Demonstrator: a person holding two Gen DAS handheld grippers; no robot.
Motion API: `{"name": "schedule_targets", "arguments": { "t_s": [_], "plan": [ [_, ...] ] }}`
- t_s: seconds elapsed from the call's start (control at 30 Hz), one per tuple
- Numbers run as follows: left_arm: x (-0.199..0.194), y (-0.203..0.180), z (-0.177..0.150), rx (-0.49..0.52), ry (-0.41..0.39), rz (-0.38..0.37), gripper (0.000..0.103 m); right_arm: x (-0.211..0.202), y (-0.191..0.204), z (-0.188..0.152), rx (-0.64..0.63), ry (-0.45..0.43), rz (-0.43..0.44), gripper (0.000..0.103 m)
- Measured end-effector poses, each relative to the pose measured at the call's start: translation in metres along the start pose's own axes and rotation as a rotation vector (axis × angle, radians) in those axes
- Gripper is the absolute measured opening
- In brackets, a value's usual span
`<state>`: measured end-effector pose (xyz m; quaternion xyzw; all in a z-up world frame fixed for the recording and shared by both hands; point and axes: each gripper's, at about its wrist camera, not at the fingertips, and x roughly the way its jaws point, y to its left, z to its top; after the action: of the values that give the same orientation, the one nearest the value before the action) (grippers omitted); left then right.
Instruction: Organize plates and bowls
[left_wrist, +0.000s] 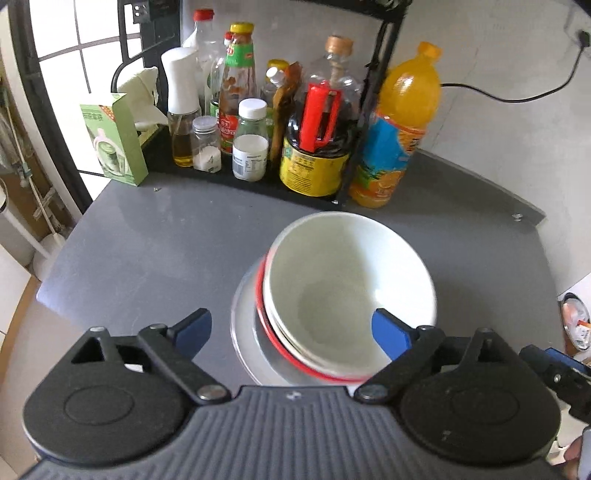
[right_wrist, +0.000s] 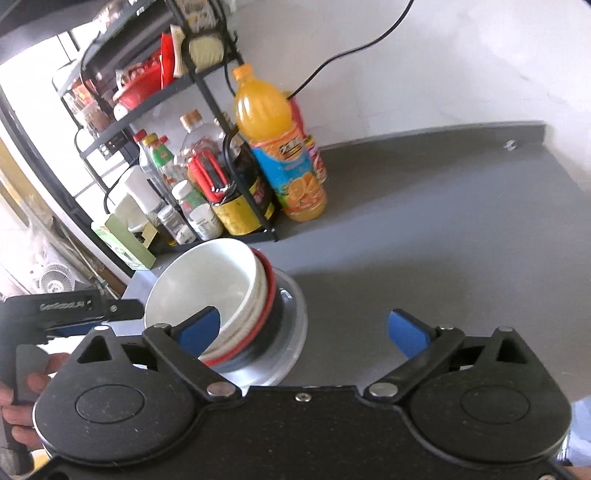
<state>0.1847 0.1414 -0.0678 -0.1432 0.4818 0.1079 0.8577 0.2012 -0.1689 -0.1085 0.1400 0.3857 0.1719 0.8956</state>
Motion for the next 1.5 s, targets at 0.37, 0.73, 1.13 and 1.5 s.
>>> {"name": "schedule_targets", "arguments": {
  "t_s": [0.37, 0.73, 1.13, 1.5],
  "plan": [
    [-0.069, -0.033, -0.048, -0.008, -0.059, 0.042, 0.1, -0.067, -0.035, -0.009, -0.009, -0.083, -0.008, 0.102],
    [-0.118, -0.043, -0.075, -0.049, -0.095, -0.023, 0.101, -0.11, -0.041, -0.023, -0.02, -0.137, 0.019, 0.103],
    [-0.143, -0.041, -0.09, -0.008, -0.146, -0.023, 0.101, -0.146, -0.029, -0.036, -0.028, -0.161, -0.06, 0.103],
    [-0.165, -0.039, -0.108, 0.06, -0.199, -0.032, 0.103, -0.161, -0.021, -0.049, -0.039, -0.148, -0.046, 0.103]
  ]
}}
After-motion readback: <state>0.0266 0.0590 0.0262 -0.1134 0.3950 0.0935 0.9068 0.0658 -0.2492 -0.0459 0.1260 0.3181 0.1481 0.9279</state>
